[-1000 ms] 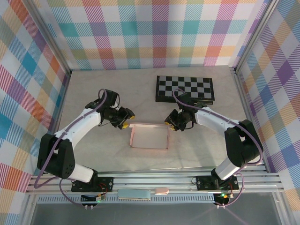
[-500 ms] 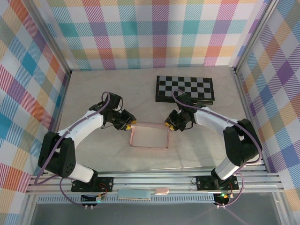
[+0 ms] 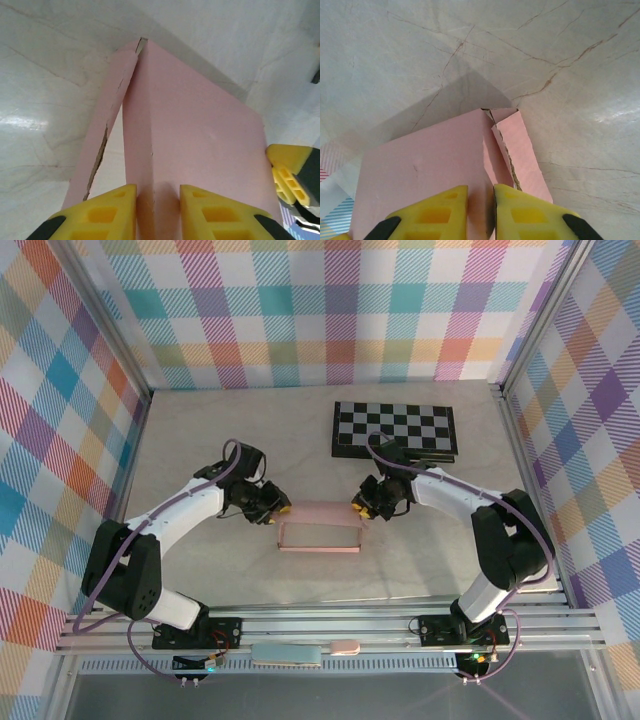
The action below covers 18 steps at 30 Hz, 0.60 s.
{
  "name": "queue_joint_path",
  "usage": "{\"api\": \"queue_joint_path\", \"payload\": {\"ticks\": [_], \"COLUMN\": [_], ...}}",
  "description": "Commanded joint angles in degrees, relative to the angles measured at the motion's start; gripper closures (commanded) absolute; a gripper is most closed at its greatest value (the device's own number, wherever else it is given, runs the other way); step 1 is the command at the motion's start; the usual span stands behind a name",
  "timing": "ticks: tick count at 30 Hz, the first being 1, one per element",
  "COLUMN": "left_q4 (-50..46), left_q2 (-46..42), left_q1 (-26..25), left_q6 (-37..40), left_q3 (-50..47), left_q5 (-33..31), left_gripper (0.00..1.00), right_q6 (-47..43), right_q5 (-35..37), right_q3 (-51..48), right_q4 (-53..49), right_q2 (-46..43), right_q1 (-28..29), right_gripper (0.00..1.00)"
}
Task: Fold the paper box
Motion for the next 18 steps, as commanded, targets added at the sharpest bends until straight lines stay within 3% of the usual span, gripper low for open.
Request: {"api": "queue_joint_path", "payload": {"ticks": [1, 10, 13, 18], "left_q4": [-5.1, -9.6, -9.1, -9.3], "left_q2": [-0.5, 0.3, 0.7, 1.2], "left_q1": [-0.8, -1.7, -1.7, -1.7], "left_q6": [4.7, 11.1, 11.5, 12.6], "left_q3": [-1.0, 0.4, -0.1, -0.2], "left_q5": [-1.8, -5.8, -6.0, -6.4], "left_gripper": [0.74, 0.68, 0.66, 0.62], "right_q6": [-2.4, -6.6, -8.2, -11.7], "right_q5": [0.0, 2.5, 3.5, 3.4], "right_q3": [1.4, 2.4, 2.8, 2.0], "right_q4": [-1.3, -4.7, -6.4, -7.7], "right_q2": [1.4, 1.0, 0.0, -2.9], "right_q1": [1.0, 1.2, 1.4, 1.3], "right_gripper": [0.83, 0.83, 0.77, 0.57]}}
